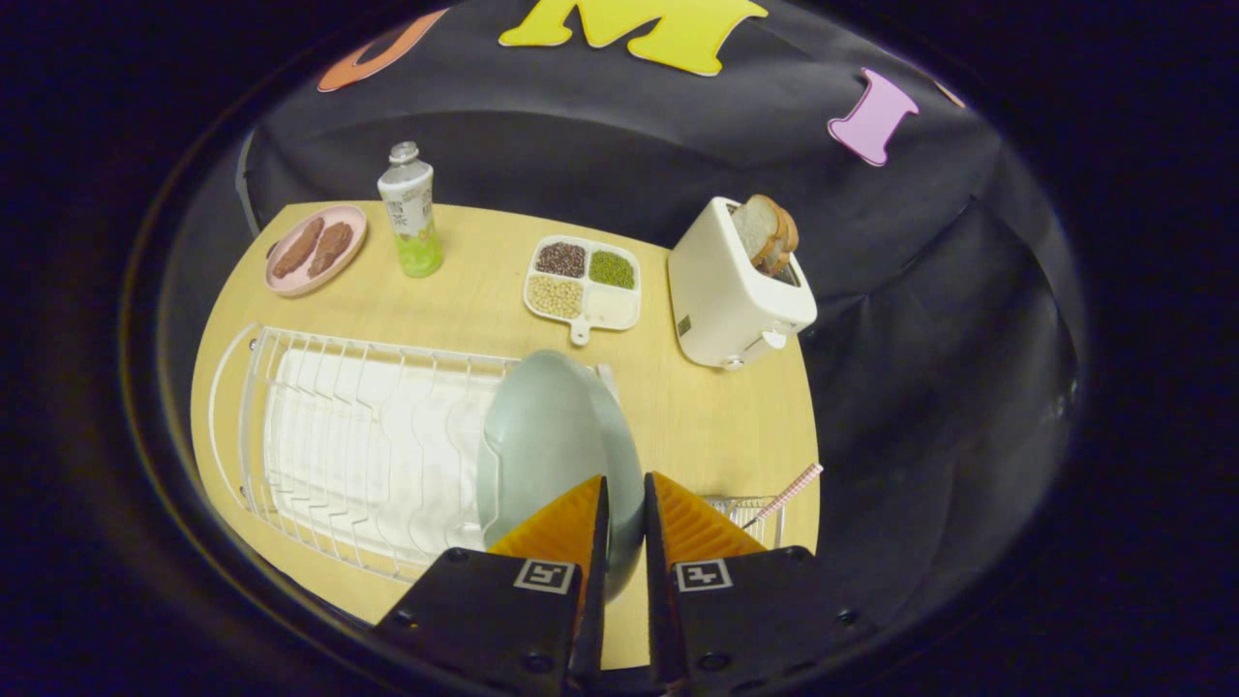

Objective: Take the plate from the dish rack, then take the spoon from the basket and place it into the plate.

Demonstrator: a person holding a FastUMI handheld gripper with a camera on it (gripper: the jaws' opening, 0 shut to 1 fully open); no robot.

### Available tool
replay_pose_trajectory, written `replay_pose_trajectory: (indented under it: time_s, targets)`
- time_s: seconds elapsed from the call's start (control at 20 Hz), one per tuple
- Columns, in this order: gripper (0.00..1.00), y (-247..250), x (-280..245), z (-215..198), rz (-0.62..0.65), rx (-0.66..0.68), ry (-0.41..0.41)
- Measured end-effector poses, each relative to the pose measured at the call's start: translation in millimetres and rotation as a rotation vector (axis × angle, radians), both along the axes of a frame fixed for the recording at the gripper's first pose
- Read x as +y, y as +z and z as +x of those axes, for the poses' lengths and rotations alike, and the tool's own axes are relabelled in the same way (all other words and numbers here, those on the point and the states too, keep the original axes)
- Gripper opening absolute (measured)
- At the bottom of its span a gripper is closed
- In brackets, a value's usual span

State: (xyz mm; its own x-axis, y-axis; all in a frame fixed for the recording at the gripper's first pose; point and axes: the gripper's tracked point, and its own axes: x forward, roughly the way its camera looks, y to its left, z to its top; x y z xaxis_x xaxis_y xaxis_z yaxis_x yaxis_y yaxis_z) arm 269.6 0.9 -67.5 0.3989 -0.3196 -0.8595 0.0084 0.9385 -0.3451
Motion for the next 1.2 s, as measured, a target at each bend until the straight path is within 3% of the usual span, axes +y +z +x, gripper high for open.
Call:
replay_pose_trajectory:
  time_s: [0.2,0.55,0.9,1.2]
  targets:
    - [0.21,4,9,-9,-0.029,-0.004,-0.056]
    - [0.16,16,38,-29,-0.224,-0.105,-0.118]
    - [0.16,16,38,-36,-0.234,-0.209,-0.209]
    - [0.16,48,26,-37,-0.322,-0.414,-0.26]
